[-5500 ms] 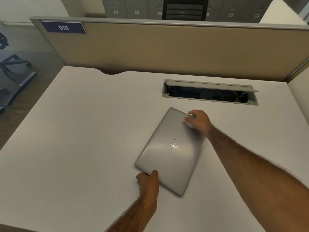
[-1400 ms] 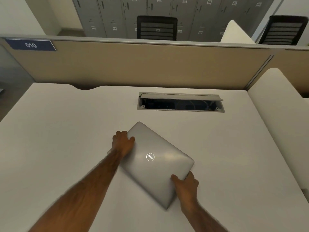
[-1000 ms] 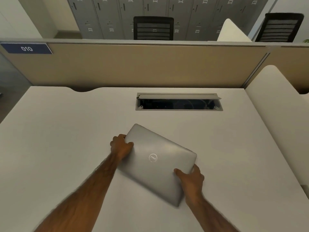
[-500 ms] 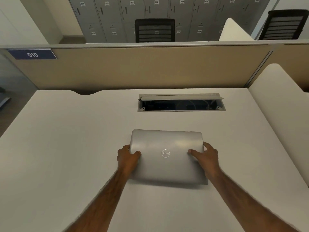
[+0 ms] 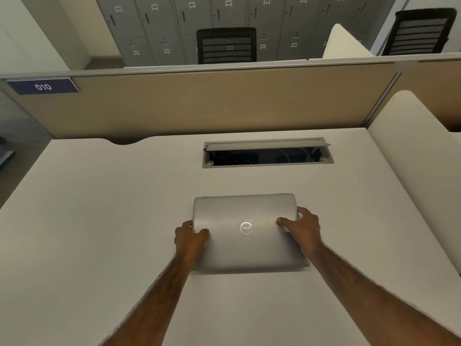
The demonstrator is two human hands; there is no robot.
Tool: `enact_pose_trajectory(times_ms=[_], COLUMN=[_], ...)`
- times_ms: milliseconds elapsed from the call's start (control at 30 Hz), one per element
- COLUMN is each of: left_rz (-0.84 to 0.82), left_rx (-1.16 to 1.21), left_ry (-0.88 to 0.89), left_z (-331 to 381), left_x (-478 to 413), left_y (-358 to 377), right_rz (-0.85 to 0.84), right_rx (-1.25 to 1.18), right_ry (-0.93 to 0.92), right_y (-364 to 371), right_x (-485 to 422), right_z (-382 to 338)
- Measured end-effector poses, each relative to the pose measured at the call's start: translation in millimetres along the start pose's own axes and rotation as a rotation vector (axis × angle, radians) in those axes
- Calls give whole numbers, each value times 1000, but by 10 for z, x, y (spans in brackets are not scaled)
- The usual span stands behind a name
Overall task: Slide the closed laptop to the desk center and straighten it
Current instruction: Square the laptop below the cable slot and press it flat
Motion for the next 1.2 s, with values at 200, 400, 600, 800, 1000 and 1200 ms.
enact_pose_trajectory(times_ms=[200, 400, 600, 800, 1000, 1200], left_rz=[-30, -26, -25, -11, -5, 22], left_rx=[-1, -17, -64, -101, -133, -219], left_ry=[-2, -2, -1, 7, 35, 69], left_z=[-9, -9, -8, 6, -6, -16], left_x=[12, -26, -52, -42, -9, 134], left_y=[23, 48, 59, 76, 88, 217], right_rz=[24, 25, 15, -6, -12, -9], right_rx=[44, 66, 66, 63, 109, 195], right_ry=[15, 25, 15, 6, 27, 18], right_y=[-1, -15, -23, -19, -8, 28], right_x=[-20, -45, -64, -72, -45, 42], right_z=[48, 62, 42, 48, 68, 95])
Point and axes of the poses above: each hand's wrist, its own x-axis away from the middle knuckle, its own y-axis out of the palm, z = x × y, the point moved 2 cm from there along -x, towards the middle knuckle, and after that the axes turned 12 degrees about -z, right-handed, at the moved point
